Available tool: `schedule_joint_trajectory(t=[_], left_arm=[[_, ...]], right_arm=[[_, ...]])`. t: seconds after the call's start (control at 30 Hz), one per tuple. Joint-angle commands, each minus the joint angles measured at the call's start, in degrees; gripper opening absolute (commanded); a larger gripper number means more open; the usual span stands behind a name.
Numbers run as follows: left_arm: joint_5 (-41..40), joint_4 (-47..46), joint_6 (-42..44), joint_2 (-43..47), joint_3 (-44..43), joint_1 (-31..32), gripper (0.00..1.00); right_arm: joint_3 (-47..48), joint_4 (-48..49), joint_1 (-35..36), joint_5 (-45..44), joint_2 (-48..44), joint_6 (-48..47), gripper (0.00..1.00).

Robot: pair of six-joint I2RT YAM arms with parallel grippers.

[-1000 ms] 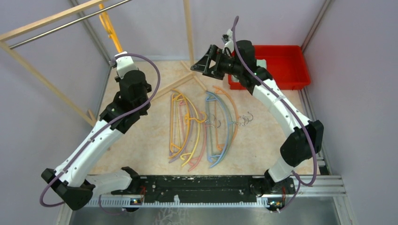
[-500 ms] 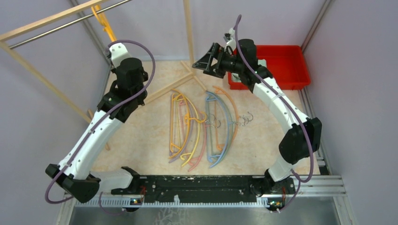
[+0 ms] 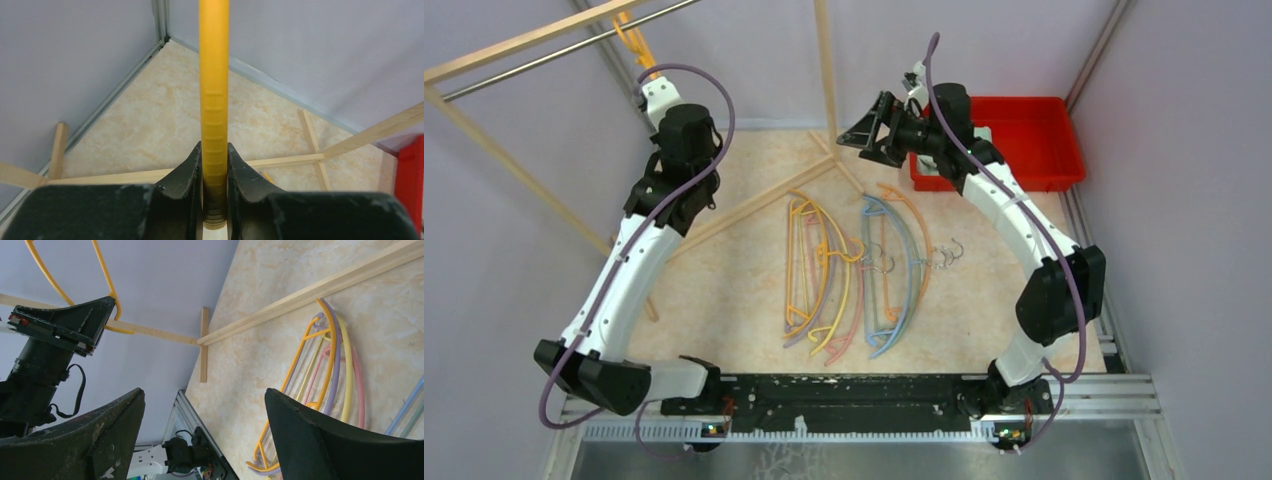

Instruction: Organize the hangers

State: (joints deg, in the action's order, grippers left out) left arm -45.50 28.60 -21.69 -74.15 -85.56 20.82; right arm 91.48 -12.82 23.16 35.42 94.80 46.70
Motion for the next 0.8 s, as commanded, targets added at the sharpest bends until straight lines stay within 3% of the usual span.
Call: schedule_joint_trajectory(t=[0.0,0.47,0.63,0.77], left_arm=[[7.0,0.7,-0.6,-1.9,-1.7,-0.6,0.00],[25.5,-8.6,4.6,2.6,4.8,-0.5,0.00],[30.5,-3.8,5.9,-5.0,-3.9,-0.4,0.00],[29.6,-0.7,4.9,-10.7,-9.3,-0.3,0.00]], right_arm=[[-0.1,3.8,-0.9,1.0,-0.6,0.7,0.89],[-3.5,6.7,-2.0,0.6,1.5,2.3,0.89],[-3.3,7.5,-2.0,1.0,1.8,3.0,0.89],[-3.1,7.5,-2.1,1.2,1.6,3.0,0.89]])
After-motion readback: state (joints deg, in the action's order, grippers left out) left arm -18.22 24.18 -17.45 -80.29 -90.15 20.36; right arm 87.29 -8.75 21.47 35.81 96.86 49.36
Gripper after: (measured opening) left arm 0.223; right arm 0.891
